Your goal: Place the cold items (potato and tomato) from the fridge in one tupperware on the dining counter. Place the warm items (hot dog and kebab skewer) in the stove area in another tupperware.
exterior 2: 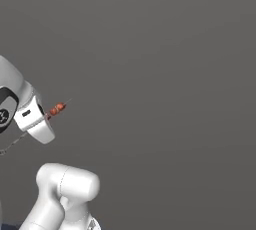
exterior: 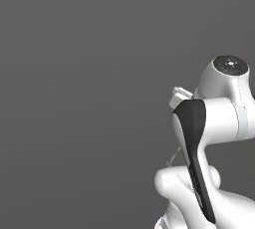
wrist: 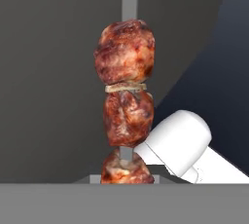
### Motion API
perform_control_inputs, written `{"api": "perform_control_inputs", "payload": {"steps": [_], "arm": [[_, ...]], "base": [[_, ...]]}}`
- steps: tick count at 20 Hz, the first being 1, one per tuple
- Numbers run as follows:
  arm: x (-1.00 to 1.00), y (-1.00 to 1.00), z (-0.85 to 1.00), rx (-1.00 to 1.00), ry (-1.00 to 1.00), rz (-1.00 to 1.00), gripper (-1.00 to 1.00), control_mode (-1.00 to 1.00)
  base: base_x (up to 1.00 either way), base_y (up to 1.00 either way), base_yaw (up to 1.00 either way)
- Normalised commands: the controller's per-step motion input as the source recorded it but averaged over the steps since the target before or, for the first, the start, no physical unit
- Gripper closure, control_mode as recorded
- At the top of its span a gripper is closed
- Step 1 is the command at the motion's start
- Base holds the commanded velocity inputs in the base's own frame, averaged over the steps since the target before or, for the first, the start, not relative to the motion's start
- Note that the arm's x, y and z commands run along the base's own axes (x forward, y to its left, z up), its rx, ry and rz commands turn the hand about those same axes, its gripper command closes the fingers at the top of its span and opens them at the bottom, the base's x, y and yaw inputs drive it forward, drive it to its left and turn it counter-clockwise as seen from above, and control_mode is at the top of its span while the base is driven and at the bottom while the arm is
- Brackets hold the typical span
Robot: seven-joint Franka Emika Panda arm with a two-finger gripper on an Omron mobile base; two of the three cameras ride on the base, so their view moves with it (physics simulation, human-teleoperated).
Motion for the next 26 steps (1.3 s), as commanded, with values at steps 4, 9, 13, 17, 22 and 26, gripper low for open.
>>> {"api": "perform_control_inputs", "payload": {"steps": [4, 9, 13, 17, 22, 26], "arm": [[0.00, 0.00, 0.00, 0.00, 0.00, 0.00, 1.00, 1.00], [0.00, 0.00, 0.00, 0.00, 0.00, 0.00, 1.00, 1.00], [0.00, 0.00, 0.00, 0.00, 0.00, 0.00, 1.00, 1.00], [0.00, 0.00, 0.00, 0.00, 0.00, 0.00, 1.00, 1.00], [0.00, 0.00, 0.00, 0.00, 0.00, 0.00, 1.00, 1.00], [0.00, 0.00, 0.00, 0.00, 0.00, 0.00, 1.00, 1.00]], "base": [[0.75, -1.00, 0.35], [0.86, -0.90, 0.40], [0.97, -0.84, 0.52], [0.94, -0.86, 0.50], [0.77, -1.00, 0.28], [0.77, -1.00, 0.31]]}}
